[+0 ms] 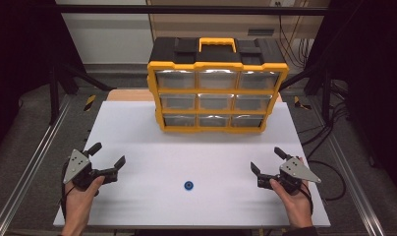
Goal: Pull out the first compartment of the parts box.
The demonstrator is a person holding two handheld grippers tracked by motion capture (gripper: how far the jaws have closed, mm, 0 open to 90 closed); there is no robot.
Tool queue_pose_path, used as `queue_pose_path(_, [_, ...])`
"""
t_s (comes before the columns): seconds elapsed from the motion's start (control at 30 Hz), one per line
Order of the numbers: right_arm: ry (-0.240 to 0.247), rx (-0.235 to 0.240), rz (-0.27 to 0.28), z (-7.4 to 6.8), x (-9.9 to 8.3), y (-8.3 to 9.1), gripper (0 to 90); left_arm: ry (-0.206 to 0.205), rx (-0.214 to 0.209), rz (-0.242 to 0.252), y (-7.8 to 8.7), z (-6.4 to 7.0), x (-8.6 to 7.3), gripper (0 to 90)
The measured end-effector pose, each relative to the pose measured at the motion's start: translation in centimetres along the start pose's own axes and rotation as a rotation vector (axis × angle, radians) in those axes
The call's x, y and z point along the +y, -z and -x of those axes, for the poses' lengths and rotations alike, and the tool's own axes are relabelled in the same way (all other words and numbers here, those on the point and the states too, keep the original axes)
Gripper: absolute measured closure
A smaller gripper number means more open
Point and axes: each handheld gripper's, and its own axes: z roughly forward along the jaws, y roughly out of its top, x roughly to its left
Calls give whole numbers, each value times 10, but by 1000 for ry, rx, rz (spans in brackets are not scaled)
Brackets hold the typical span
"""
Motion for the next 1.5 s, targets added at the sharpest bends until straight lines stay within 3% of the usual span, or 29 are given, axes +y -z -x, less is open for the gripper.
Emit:
queue_pose_path(0.07, [3, 1, -3, 0, 0, 0, 34, -22, 22, -12, -1, 1, 1, 13])
queue_pose_path(0.2, [5, 1, -6, -1, 0, 0, 35, -119, 74, -61, -3, 4, 7, 19])
queue_pose_path(0.37, [0, 4, 11, -4, 3, 2, 35, -198, 103, -111, -7, 12, 15, 25])
queue_pose_path(0.53, [29, 1, 9, -6, 4, 2, 35, -346, 120, -195, -19, 20, 22, 29])
queue_pose_path(0.6, [46, -1, 1, -7, 4, 2, 35, -382, 115, -216, -24, 23, 25, 34])
queue_pose_path(0.63, [49, -4, -8, -8, 3, 1, 35, -423, 114, -237, -31, 26, 28, 35])
queue_pose_path(0.7, [56, -5, -7, -8, 4, 1, 35, -443, 114, -242, -35, 29, 29, 36])
queue_pose_path(0.83, [68, -8, -9, -9, 4, 2, 35, -550, 96, -295, -47, 40, 36, 44])
queue_pose_path(1.03, [72, -10, -12, -10, 4, 2, 35, -689, 74, -327, -63, 59, 49, 49])
queue_pose_path(1.13, [84, -12, -13, -10, 4, 1, 35, -786, 85, -339, -70, 69, 57, 57])
queue_pose_path(1.3, [94, -11, -16, -11, 5, 1, 36, -898, 90, -352, -80, 83, 68, 63])
queue_pose_path(1.5, [105, -6, -25, -12, 4, 0, 37, -950, 88, -347, -91, 96, 75, 72])
